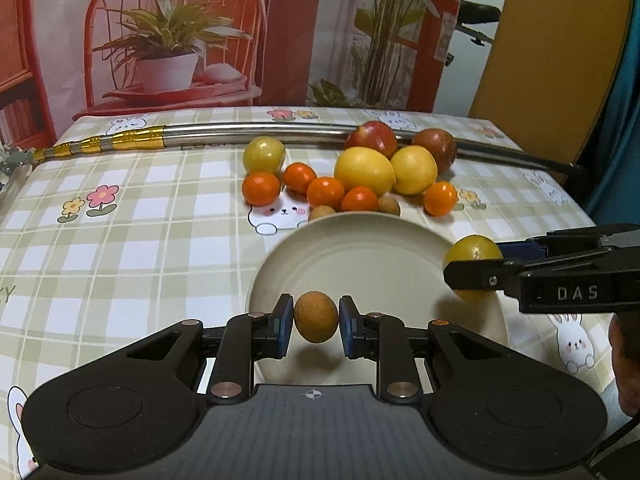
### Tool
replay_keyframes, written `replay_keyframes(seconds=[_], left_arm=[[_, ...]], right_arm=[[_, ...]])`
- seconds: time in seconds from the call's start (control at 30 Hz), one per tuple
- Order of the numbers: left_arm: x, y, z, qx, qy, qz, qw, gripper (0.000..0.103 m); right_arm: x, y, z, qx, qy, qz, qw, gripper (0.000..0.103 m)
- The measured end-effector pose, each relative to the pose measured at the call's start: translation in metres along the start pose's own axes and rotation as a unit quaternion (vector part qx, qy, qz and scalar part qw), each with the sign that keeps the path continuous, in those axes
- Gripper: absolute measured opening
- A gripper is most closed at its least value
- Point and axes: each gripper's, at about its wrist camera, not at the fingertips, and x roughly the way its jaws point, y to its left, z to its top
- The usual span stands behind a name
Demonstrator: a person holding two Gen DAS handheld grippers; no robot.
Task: Organize fruits
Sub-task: 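Lower both fruits onto the white plate and open both grippers, then withdraw both tools from the plate back toward the fruit pile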
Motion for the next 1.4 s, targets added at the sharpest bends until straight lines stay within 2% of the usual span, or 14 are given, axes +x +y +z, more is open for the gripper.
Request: replay_keyframes(seconds=[0.23,0.7,1.1,1.2,1.3,1.4], left_arm=[[0.002,0.001,-0.009,0.008,0.009,0.007,0.9999,0.026],[0.008,0.000,-0.014,0.019,0.020,0.025,0.9993,0.026],[0.008,-0.001,-0.016,0.026,0.027,0.030,0.9988,0.027],[0.007,-0.001,-0.015,0.025,0.027,0.029,0.9989,0.030],[0.003,-0.001,-0.014,0.019,0.017,0.022,0.9994,0.040],[-0.002,0.000,-0.011,0.012,0.005,0.019,0.9997,0.042]], right_arm=[[0.004,0.015,-0.011,-0.019,0.026,-0.006,0.999,0.042],[0.011,0.014,-0.019,-0.022,0.053,-0.020,0.998,0.042],[0.013,0.014,-0.020,-0.020,0.054,-0.018,0.998,0.043],[0.011,0.012,-0.020,-0.017,0.053,-0.014,0.998,0.043],[0.007,0.011,-0.019,-0.013,0.045,-0.006,0.999,0.051],[0.002,0.010,-0.017,-0.012,0.035,-0.007,0.999,0.060]])
